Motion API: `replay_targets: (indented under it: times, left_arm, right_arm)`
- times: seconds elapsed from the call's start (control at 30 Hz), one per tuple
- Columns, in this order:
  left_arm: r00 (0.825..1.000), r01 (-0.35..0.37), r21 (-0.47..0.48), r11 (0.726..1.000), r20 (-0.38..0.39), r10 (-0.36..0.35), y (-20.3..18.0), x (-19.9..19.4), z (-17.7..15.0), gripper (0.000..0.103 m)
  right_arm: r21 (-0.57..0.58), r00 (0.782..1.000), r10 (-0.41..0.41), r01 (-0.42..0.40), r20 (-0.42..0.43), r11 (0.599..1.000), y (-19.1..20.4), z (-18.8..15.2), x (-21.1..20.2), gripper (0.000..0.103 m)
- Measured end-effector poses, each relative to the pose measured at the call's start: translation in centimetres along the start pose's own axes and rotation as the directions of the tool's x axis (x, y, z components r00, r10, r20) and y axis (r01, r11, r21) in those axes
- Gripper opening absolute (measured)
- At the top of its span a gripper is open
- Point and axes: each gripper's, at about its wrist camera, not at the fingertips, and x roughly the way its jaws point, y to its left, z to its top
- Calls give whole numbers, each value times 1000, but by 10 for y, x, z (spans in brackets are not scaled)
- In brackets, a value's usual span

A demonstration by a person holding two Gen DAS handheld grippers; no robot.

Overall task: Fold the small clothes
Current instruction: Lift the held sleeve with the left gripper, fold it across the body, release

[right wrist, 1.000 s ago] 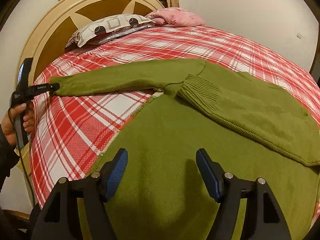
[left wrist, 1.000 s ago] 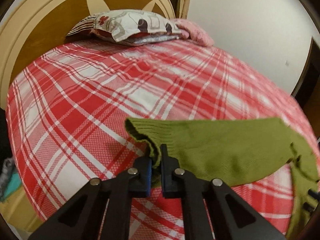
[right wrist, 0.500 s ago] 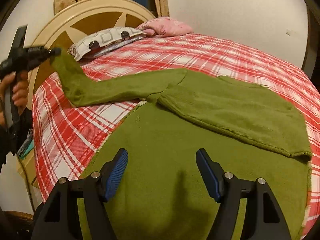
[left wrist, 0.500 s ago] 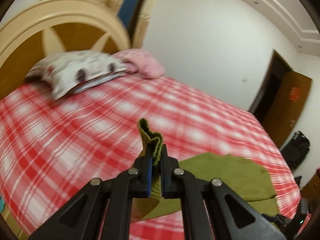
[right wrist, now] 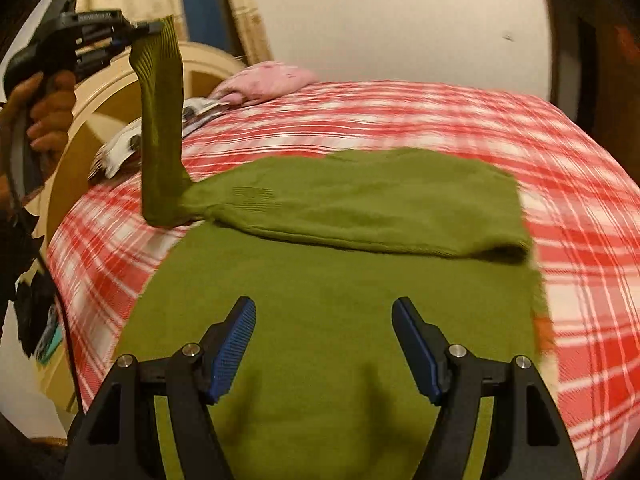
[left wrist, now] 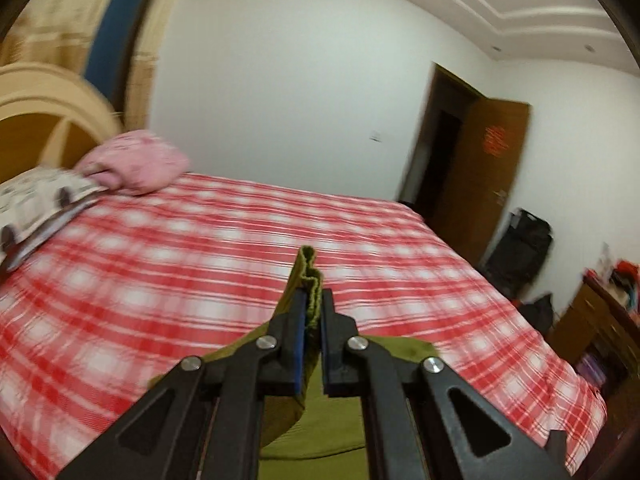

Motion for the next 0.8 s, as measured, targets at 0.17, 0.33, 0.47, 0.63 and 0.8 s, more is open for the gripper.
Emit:
replay_targets:
  times: [0.17, 0.33, 0.47, 0.63, 0.8]
  left_arm:
    - [994, 74, 54, 996, -87, -69, -60, 56, -15, 6]
    - [985, 95, 80, 992, -149, -82, -101, 102, -43, 6]
    - [976, 57, 90, 994, -214, -37, -116, 133, -73, 14]
    - [972, 29, 168, 985, -233, 11, -117, 120, -97, 64]
    - [982, -53, 299, 953, -157, 103, -82, 77, -108, 89]
  right_arm:
    - [91, 998, -57, 58, -8, 994, -39, -14, -4, 72]
    - [163, 996, -86, 88, -20, 983, -68, -22, -4, 72]
    - [211, 994, -103, 106, -26, 972, -81, -24, -2, 72]
    - [200, 994, -103, 107, -32, 974, -83, -29, 2, 72]
    - [187, 995, -89, 95, -43, 978, -82, -31, 5, 72]
